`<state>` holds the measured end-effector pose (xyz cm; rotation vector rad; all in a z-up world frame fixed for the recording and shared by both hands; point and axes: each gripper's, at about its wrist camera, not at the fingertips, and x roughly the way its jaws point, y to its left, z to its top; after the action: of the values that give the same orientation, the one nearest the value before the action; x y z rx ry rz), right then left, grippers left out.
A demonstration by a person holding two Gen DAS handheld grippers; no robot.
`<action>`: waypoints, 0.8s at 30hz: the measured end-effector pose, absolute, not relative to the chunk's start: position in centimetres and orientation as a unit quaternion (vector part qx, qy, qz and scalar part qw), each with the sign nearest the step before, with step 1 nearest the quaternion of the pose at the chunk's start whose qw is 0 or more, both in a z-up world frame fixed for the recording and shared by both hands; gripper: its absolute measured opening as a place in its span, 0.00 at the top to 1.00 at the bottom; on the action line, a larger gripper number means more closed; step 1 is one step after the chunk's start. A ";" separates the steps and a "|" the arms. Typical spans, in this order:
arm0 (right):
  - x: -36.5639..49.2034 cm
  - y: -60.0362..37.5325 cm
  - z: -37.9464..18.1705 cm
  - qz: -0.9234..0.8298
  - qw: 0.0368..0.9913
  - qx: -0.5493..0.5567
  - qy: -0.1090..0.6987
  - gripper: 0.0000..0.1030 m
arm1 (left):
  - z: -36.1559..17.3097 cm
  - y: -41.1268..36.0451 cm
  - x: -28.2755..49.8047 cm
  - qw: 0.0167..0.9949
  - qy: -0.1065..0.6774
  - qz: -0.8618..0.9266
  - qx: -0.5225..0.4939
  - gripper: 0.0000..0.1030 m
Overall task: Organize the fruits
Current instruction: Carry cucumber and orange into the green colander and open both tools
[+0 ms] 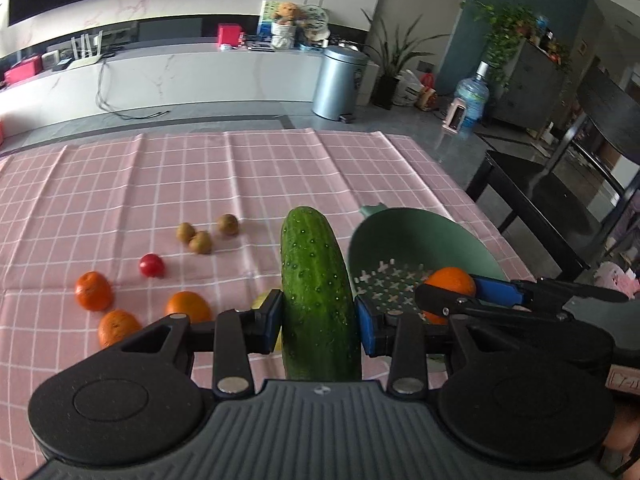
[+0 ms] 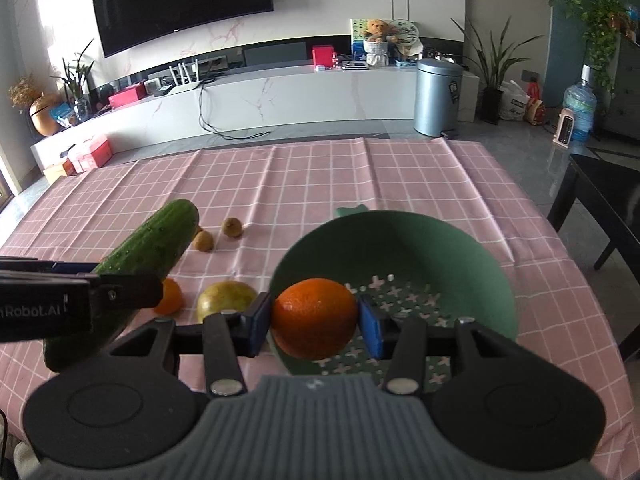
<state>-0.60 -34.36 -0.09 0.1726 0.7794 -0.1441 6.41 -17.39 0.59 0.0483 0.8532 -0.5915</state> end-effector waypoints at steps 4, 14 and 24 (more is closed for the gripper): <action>0.2 -37.3 -0.9 -0.080 0.912 0.085 0.392 0.57 | -0.2 -21.3 7.3 0.853 0.410 -0.317 0.058 0.58; 1.9 -41.4 -3.5 -0.090 0.900 0.079 0.419 0.58 | -2.3 -27.3 8.3 0.829 0.411 -0.355 0.134 0.58; 2.5 -42.0 -6.1 -0.067 0.893 0.045 0.442 0.58 | -5.1 -29.0 9.8 0.806 0.443 -0.364 0.146 0.58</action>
<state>2.47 -42.03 -6.14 0.0937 0.9175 -0.1381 9.76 -29.00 -5.06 0.3124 0.9478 -0.7782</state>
